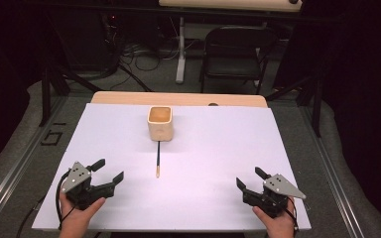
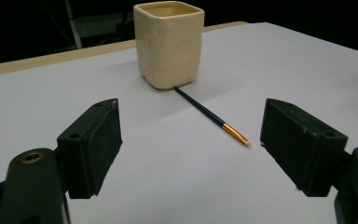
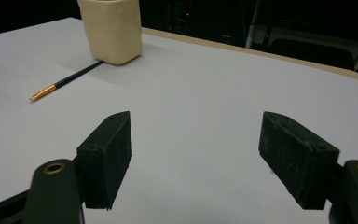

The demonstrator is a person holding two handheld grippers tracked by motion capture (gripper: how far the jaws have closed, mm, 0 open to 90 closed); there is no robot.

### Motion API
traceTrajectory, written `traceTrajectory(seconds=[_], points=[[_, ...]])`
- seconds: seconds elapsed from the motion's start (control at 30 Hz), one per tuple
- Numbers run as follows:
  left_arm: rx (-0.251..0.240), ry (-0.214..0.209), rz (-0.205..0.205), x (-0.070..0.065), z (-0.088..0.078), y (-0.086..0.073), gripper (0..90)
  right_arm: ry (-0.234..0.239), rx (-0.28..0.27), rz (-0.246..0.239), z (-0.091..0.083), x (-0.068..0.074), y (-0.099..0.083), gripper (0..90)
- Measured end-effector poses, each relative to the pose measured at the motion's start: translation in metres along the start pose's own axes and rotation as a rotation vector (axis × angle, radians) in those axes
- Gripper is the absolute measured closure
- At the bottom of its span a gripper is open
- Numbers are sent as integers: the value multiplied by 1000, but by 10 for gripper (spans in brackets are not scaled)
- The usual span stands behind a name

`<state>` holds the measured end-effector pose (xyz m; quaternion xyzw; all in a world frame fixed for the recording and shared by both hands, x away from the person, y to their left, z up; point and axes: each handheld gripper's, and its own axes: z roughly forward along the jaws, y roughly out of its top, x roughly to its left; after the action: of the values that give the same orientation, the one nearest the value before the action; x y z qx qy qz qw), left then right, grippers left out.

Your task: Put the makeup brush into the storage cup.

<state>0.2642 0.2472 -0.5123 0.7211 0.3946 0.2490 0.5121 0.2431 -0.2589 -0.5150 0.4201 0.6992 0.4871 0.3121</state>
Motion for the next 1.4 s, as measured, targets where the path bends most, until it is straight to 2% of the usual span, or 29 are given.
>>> traceTrajectory(seconds=[0.6, 0.8, 1.07, 1.17, 1.4], points=[[9, -19, -30, 0, 1, 2, 211, 2, 2, 0, 1, 0, 0, 258], [9, 0, -53, 0, 1, 6, 207, -1, 3, 2, 2, 0, 0, 258], [28, 25, -53, -2, 5, 19, 210, -7, 4, 12, 2, -1, -1, 258], [59, 31, -37, -6, 11, 24, 228, -5, 6, 12, 2, -1, -1, 258], [87, 12, -26, -13, 28, 44, 234, -8, 6, 11, 1, 0, -1, 258]])
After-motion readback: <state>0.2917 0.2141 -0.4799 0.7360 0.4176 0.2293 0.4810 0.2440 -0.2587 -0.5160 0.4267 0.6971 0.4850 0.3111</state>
